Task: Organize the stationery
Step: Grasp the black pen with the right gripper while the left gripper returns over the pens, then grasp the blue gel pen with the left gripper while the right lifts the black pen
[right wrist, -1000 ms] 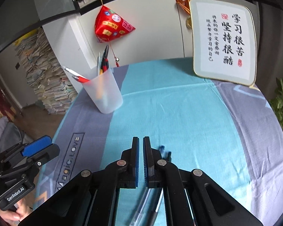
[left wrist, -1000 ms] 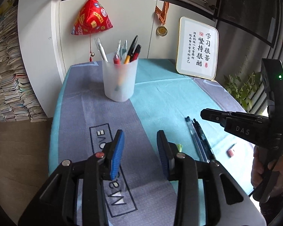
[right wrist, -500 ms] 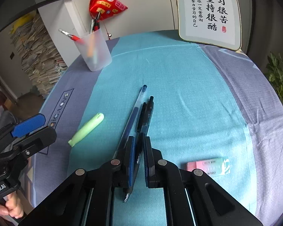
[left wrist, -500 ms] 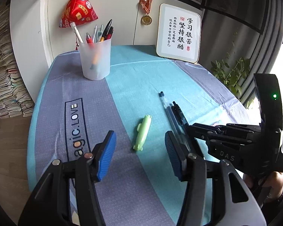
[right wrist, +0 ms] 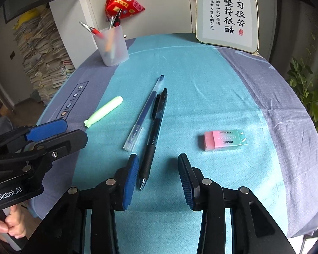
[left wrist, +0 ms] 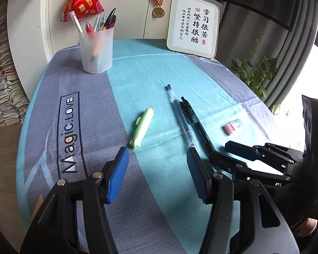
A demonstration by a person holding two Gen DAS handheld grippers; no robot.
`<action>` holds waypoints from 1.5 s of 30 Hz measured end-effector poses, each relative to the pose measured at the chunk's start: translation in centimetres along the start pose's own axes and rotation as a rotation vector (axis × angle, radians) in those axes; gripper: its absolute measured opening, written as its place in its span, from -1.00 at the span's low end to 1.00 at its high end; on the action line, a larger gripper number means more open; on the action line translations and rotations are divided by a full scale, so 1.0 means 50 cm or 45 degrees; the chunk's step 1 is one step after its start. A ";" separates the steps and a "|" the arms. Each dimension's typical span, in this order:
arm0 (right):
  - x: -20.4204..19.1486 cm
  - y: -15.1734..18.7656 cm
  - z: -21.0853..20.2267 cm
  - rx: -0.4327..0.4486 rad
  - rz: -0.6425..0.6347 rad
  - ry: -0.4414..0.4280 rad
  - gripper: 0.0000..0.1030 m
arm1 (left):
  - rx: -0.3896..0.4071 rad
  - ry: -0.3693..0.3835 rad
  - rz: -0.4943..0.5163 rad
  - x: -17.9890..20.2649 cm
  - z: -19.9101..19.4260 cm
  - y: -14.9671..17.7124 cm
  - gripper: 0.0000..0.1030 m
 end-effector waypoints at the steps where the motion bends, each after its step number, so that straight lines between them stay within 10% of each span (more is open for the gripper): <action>1: -0.001 0.001 -0.003 0.001 0.005 -0.014 -0.37 | -0.001 0.003 -0.002 0.004 0.001 0.000 0.07; 6: 0.006 -0.001 -0.030 0.044 0.016 -0.022 -0.95 | -0.012 0.061 0.002 0.039 0.009 -0.001 0.09; 16: 0.043 0.011 -0.033 -0.027 0.241 -0.191 -0.95 | -0.032 0.044 0.062 0.072 0.022 -0.002 0.12; 23: 0.010 0.017 -0.032 0.012 0.115 -0.146 -0.95 | -0.014 0.004 -0.030 0.030 -0.003 0.002 0.17; 29: 0.021 0.019 -0.022 0.069 0.068 -0.024 -0.38 | -0.040 0.009 -0.021 0.038 0.003 0.015 0.18; 33: 0.022 0.022 -0.017 0.114 -0.010 0.072 -0.79 | -0.056 0.027 -0.022 0.044 0.018 0.018 0.18; 45: 0.090 0.026 -0.047 0.085 0.110 0.026 -0.79 | -0.041 0.129 0.035 0.114 0.045 -0.015 0.18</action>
Point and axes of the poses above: each gripper's, at about its wrist camera, not at the fingertips, and z roughly the way its jaws point, x to its right, y to its underside, the point moved 10 cm from there along z, roughly the way its jaws point, and after that the axes turned 13 degrees about z, right-handed, at the moved point
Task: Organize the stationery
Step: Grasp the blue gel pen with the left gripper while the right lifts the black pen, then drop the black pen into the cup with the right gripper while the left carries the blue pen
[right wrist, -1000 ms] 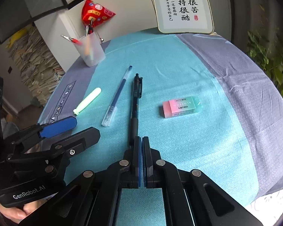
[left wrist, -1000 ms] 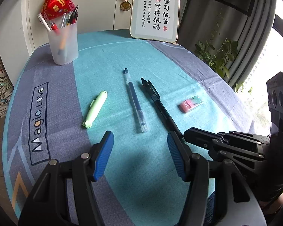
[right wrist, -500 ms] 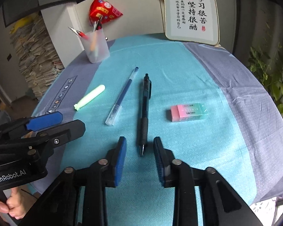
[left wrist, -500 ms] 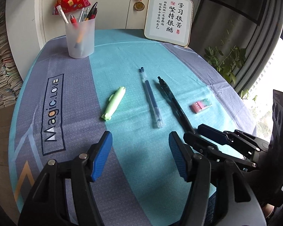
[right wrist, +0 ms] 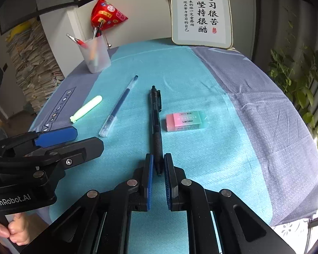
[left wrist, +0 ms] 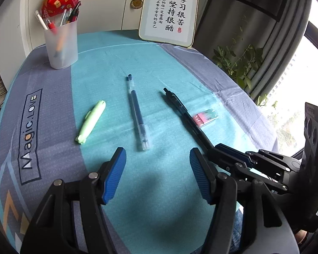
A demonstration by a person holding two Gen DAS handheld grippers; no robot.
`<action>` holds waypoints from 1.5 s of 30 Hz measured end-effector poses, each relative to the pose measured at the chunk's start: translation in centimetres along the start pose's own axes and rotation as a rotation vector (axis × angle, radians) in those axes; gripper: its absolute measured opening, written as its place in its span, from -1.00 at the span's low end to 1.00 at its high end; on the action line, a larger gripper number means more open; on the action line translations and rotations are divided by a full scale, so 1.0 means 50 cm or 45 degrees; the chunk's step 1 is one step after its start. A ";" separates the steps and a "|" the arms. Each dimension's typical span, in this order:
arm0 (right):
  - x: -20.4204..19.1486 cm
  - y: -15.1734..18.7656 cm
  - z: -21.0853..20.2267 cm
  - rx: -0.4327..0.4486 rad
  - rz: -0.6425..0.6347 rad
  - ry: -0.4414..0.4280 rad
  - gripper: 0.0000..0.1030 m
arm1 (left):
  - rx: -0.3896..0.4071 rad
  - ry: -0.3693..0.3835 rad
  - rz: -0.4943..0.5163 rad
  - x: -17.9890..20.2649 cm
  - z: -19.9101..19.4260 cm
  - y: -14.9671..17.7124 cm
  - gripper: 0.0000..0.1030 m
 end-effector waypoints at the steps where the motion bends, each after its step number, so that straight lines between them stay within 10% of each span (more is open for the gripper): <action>1: 0.006 0.000 -0.002 -0.003 0.011 -0.007 -0.79 | -0.009 -0.002 0.001 0.001 0.008 -0.002 0.18; 7: 0.041 -0.002 -0.016 -0.009 0.077 -0.039 -0.79 | -0.032 -0.059 0.035 0.002 0.053 -0.015 0.13; 11: 0.047 -0.005 -0.016 -0.018 0.102 -0.081 -0.79 | -0.051 -0.215 0.093 -0.016 0.067 -0.023 -0.71; 14: 0.050 -0.005 -0.017 -0.017 0.107 -0.097 -0.79 | -0.039 -0.152 0.015 -0.028 0.063 -0.022 -0.81; 45: -0.049 -0.169 -0.166 0.265 0.088 -0.283 -0.79 | 0.160 -0.264 0.020 -0.096 -0.189 -0.062 -0.81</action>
Point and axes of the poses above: each gripper's, at about its wrist camera, not at the fingertips, and z roughly the way its jaws point, x to its right, y to its underside, the point moved 10 cm from there along z, roughly the way its jaws point, and after that the axes turned 13 degrees about z, right-handed, at the moved point
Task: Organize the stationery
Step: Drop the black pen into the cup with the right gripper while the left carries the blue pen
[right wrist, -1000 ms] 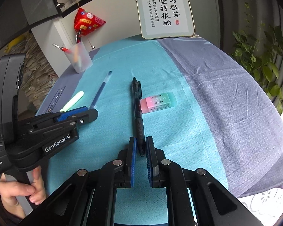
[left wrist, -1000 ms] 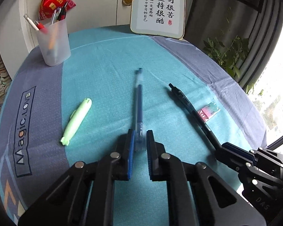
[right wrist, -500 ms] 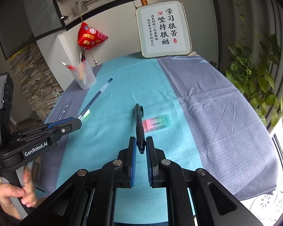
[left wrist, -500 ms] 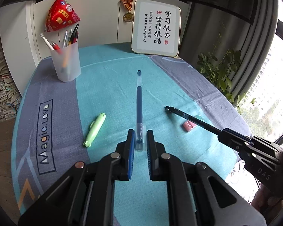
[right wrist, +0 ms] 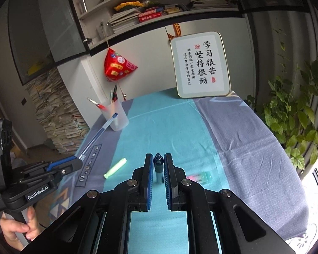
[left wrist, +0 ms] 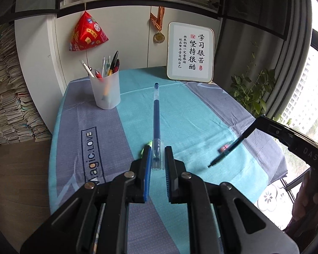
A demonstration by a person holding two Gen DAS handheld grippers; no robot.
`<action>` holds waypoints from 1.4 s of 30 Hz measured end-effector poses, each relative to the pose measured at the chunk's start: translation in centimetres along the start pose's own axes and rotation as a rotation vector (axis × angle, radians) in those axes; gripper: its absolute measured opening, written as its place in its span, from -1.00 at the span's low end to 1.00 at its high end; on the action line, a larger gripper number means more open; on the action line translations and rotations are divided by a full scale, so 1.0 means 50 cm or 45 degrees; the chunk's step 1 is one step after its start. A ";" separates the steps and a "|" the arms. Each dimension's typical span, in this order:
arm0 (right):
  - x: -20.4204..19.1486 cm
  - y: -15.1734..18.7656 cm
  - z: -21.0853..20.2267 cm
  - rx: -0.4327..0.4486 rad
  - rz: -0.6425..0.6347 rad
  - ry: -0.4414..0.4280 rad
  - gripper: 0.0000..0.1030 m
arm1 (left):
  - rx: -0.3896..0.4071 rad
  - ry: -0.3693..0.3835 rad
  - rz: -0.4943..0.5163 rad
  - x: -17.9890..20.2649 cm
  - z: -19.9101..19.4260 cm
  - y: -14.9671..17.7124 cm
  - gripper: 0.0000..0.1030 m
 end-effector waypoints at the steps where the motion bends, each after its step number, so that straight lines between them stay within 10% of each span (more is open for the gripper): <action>1: -0.010 -0.007 0.001 0.004 -0.001 -0.010 -0.79 | 0.005 -0.002 -0.009 -0.009 -0.005 -0.001 -0.81; 18: -0.233 -0.166 0.017 0.152 -0.178 -0.199 -0.79 | 0.124 -0.083 -0.056 -0.155 -0.064 -0.074 -0.85; 22: -0.248 -0.143 0.020 0.127 -0.195 -0.232 -0.79 | 0.074 -0.051 -0.048 -0.143 -0.064 0.004 -0.78; 26: -0.233 -0.111 0.035 0.075 -0.168 -0.234 -0.79 | -0.064 -0.004 -0.066 -0.119 -0.026 0.118 -0.19; 31: -0.220 -0.080 0.048 0.021 -0.151 -0.224 -0.79 | -0.145 0.087 -0.108 -0.090 0.016 0.193 -0.17; 42: -0.198 -0.074 0.047 0.008 -0.114 -0.218 -0.79 | -0.233 0.137 -0.164 -0.088 0.052 0.238 -0.81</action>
Point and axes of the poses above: each gripper's, at about its wrist camera, not at the fingertips, and z roughly the way its jaws point, x to its right, y to its underside, the point moved 10 cm from there along z, roughly the way its jaws point, and after that the axes turned 13 degrees about z, right-handed, at the moved point
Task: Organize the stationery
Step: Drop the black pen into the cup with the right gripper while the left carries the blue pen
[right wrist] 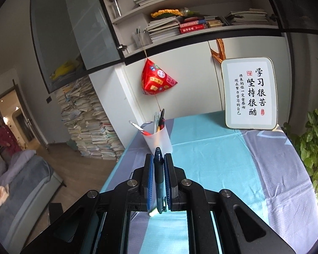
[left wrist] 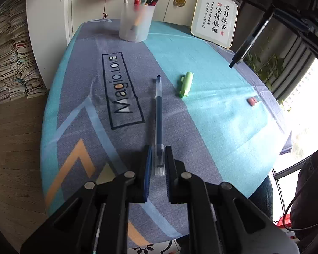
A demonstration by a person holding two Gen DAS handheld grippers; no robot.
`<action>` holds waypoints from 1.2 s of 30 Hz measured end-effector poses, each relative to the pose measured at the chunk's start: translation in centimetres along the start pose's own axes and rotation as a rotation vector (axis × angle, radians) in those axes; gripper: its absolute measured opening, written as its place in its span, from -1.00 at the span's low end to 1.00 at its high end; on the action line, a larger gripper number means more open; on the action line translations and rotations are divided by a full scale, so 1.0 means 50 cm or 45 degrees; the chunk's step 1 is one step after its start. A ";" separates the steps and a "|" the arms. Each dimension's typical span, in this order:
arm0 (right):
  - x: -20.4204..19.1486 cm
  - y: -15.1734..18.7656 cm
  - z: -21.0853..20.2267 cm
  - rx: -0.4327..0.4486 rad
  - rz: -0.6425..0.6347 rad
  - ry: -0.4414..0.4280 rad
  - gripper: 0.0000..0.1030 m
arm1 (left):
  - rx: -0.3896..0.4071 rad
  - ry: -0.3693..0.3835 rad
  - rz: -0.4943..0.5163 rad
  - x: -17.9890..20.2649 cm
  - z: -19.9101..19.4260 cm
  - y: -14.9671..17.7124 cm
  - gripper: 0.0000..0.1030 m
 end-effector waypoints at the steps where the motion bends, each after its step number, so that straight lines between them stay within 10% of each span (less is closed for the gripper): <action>1: 0.000 -0.001 -0.002 0.003 -0.001 0.000 -0.79 | 0.003 -0.032 0.013 -0.005 -0.007 -0.002 -0.81; 36: -0.035 -0.069 -0.021 0.081 -0.006 -0.059 -0.79 | 0.466 -0.186 0.273 -0.029 -0.266 -0.441 -0.82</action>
Point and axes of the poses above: each gripper's, at about its wrist camera, not at the fingertips, and z roughly the way its jaws point, x to its right, y to its underside, the point moved 10 cm from there along z, roughly the way its jaws point, and after that the axes turned 13 degrees about z, right-handed, at the moved point
